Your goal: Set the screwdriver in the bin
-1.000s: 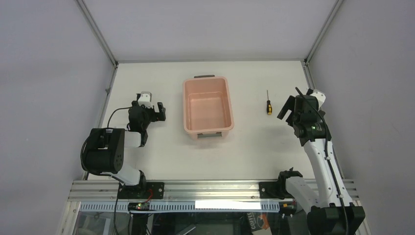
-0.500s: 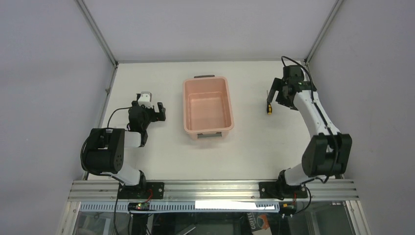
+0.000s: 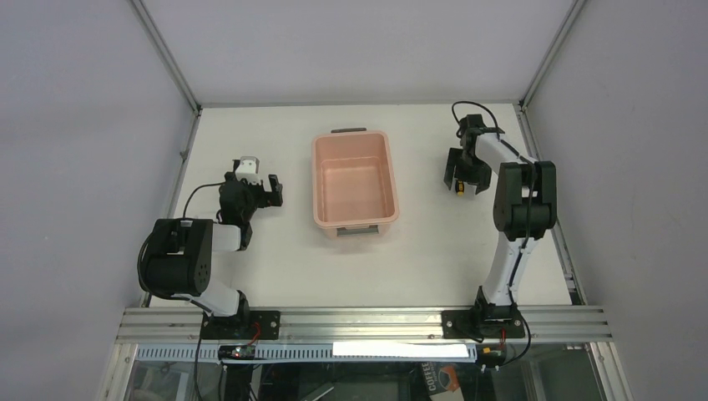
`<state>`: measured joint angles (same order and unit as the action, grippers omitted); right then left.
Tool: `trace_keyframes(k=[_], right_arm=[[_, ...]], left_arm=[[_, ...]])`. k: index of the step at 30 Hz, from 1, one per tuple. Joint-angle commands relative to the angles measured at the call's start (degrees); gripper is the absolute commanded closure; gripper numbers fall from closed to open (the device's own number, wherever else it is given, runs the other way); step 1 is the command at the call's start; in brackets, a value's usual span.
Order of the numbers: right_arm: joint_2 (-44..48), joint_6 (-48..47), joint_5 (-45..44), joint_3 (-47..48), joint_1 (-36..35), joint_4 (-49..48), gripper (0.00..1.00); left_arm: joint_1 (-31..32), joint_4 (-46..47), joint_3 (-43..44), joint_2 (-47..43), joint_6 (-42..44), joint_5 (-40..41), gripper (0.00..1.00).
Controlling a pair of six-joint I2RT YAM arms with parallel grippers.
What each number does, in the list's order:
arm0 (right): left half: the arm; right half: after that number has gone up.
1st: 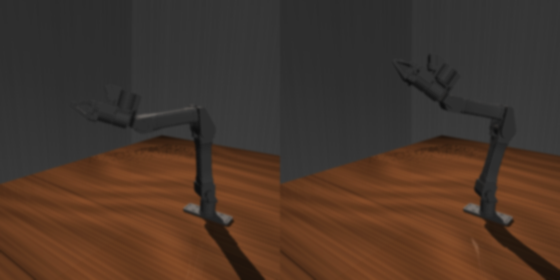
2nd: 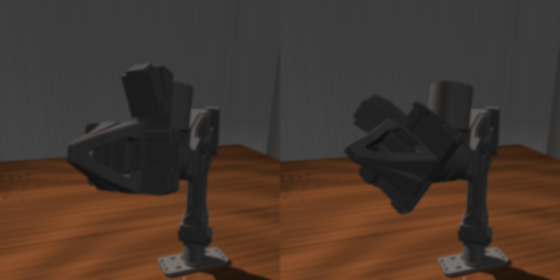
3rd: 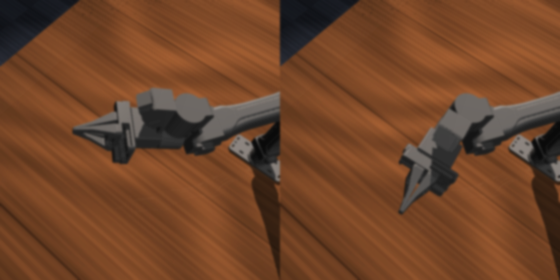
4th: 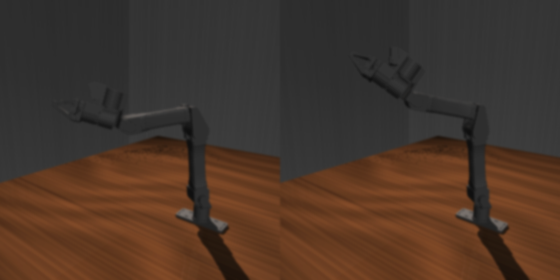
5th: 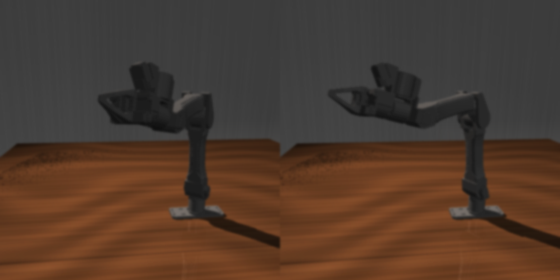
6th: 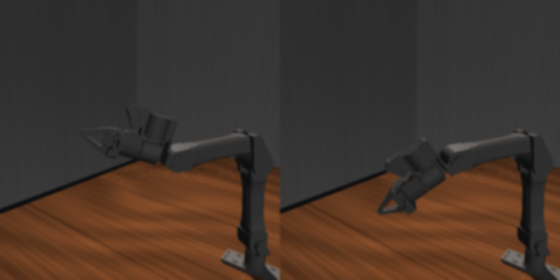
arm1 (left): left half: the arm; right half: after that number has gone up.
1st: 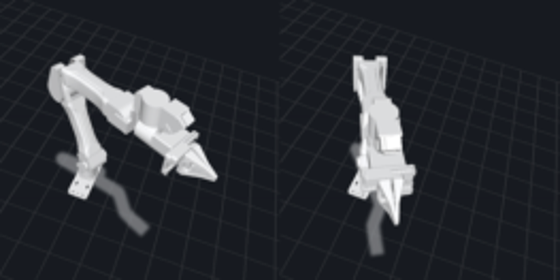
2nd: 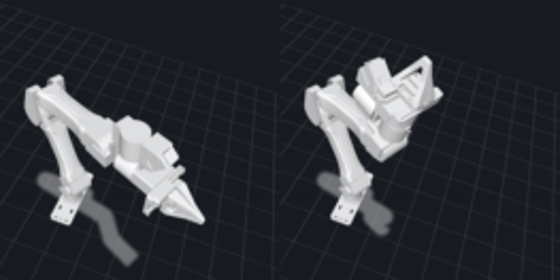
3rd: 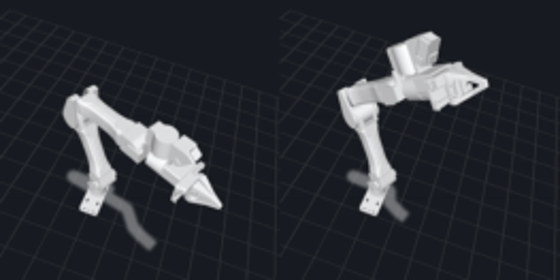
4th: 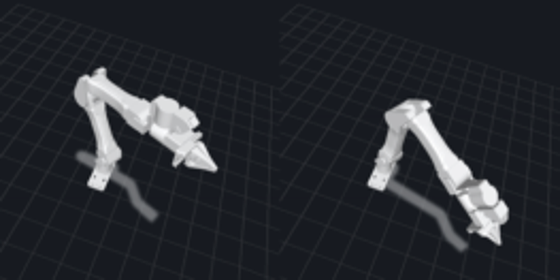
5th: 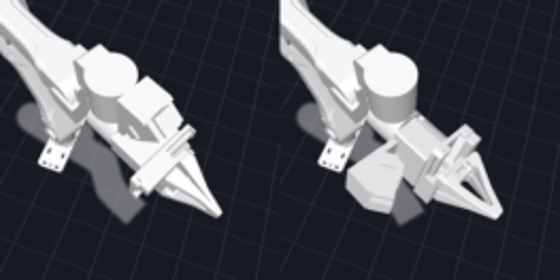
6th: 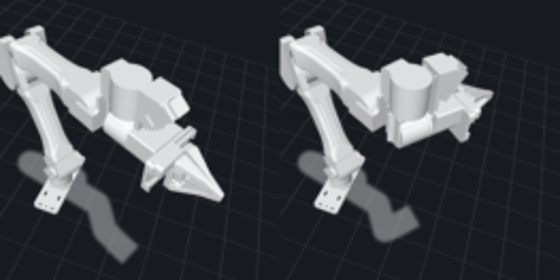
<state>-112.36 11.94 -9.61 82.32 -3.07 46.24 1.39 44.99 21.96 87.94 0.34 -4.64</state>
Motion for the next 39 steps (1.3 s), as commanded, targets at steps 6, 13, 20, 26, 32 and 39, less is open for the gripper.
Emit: trace_keyframes(k=[6, 13, 20, 26, 32, 39], right_arm=[[-2.54, -2.57, 0.01, 4.96, 0.3, -1.0, 0.87], [4.33, -0.39, -0.72, 9.01, 0.28, 5.74, 0.98], [10.33, 3.62, -0.02, 16.28, -0.18, 16.33, 0.97], [16.94, 5.58, 10.84, 21.51, -3.45, 19.93, 0.91], [20.79, 8.6, 16.76, 23.75, -12.18, 18.71, 0.9], [19.34, 14.29, 16.11, 23.89, -25.28, 10.6, 0.89]], left_arm=[[-0.42, 1.68, -0.33, -1.63, -1.31, -0.45, 0.01], [-0.42, 1.67, -0.33, -1.63, -1.31, -0.46, 0.01], [-0.42, 1.67, -0.33, -1.63, -1.31, -0.45, 0.01], [-0.47, 1.67, -0.33, -1.64, -1.31, -0.47, 0.01], [-0.42, 1.63, -0.33, -1.63, -1.31, -0.45, 0.01], [-0.42, 1.65, -0.33, -1.64, -1.31, -0.46, 0.01]])
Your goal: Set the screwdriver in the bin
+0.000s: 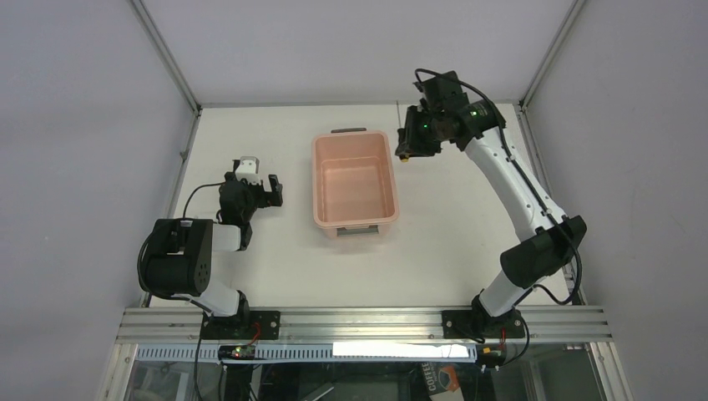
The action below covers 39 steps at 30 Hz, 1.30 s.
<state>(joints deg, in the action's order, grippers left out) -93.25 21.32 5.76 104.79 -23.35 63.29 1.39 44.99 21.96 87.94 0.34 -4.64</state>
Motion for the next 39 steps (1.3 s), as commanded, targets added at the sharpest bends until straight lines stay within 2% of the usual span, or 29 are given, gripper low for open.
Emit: trace_keyframes(k=[1, 6, 13, 17, 24, 32, 36, 39], right_arm=[[-0.18, 5.69, 0.06, 1.31, -6.58, -7.18, 0.89], [-4.84, 8.27, -9.3, 1.4, -12.63, -10.52, 0.88], [-12.88, 10.9, -17.94, -1.14, -18.63, -12.15, 0.87], [-15.83, 12.31, -20.73, -4.14, -20.51, -14.05, 0.87], [-22.07, 12.96, -21.17, -9.47, -21.47, -19.47, 0.81], [-28.3, 14.51, -20.8, -10.18, -21.73, -21.9, 0.58], [-25.95, 13.81, -21.72, -8.99, -21.92, -21.15, 0.41], [-22.35, 11.43, -22.02, -7.12, -22.27, -19.96, 0.39]], left_arm=[[-0.42, 1.65, -0.38, -1.66, -1.31, -0.45, 0.01], [-0.42, 1.68, -0.33, -1.65, -1.31, -0.45, 0.01], [-0.42, 1.67, -0.33, -1.63, -1.31, -0.46, 0.01], [-0.42, 1.67, -0.33, -1.67, -1.31, -0.46, 0.01], [-0.42, 1.64, -0.33, -1.68, -1.32, -0.48, 0.01], [-0.42, 1.61, -0.33, -1.64, -1.31, -0.45, 0.01], [-0.42, 1.63, -0.38, -1.64, -1.31, -0.45, 0.01], [-0.43, 1.64, -0.34, -1.69, -1.31, -0.45, 0.01]])
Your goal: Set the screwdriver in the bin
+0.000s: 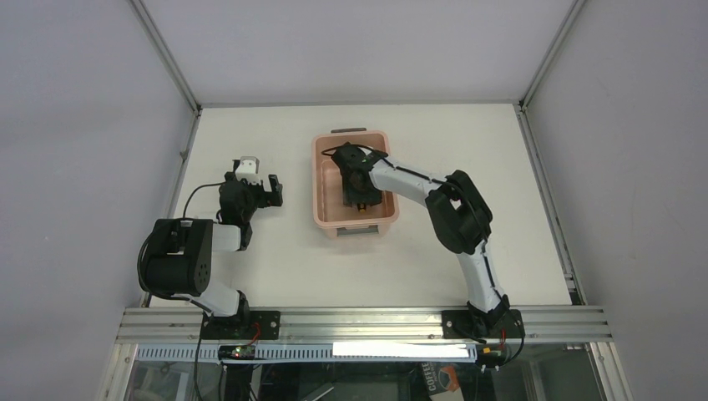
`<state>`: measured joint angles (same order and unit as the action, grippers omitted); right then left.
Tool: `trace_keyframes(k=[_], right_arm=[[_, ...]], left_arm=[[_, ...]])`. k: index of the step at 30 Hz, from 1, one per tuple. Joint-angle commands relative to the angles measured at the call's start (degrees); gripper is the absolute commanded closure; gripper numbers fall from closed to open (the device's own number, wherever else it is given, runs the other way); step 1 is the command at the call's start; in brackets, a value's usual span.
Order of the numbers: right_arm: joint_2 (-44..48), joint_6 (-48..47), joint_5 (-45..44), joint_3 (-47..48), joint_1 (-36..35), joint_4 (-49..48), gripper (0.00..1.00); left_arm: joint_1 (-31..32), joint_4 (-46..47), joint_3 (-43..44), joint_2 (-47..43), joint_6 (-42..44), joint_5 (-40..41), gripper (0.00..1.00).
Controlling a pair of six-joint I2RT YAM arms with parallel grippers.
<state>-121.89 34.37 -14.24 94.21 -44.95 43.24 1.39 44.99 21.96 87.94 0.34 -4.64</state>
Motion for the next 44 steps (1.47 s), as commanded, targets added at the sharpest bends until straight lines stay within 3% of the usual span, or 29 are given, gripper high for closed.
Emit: trace_keyframes(k=[1, 10, 16, 23, 30, 44], right_arm=[[7.64, -2.66, -1.98, 4.31, -0.74, 0.71, 0.38], [20.4, -12.26, 0.46, 6.68, 0.31, -1.39, 0.14], [26.82, -15.91, 0.14, 3.03, 8.33, 1.31, 0.01], [37.11, -20.27, -4.77, -5.87, 22.87, 1.86, 0.01], [47.38, -19.11, -3.56, -15.46, 36.76, -3.5, 0.01], [54.38, -19.87, -2.52, -20.73, 38.27, -4.74, 0.01]], left_arm=[[-0.42, 1.65, -0.33, -1.64, -1.31, -0.45, 0.01], [-0.42, 1.68, -0.33, -1.68, -1.31, -0.48, 0.01], [-0.42, 1.7, -0.33, -1.64, -1.31, -0.46, 0.01], [-0.42, 1.61, -0.33, -1.64, -1.31, -0.45, 0.01], [-0.42, 1.68, -0.33, -1.63, -1.31, -0.45, 0.01], [-0.42, 1.6, -0.33, -1.68, -1.31, -0.45, 0.01]])
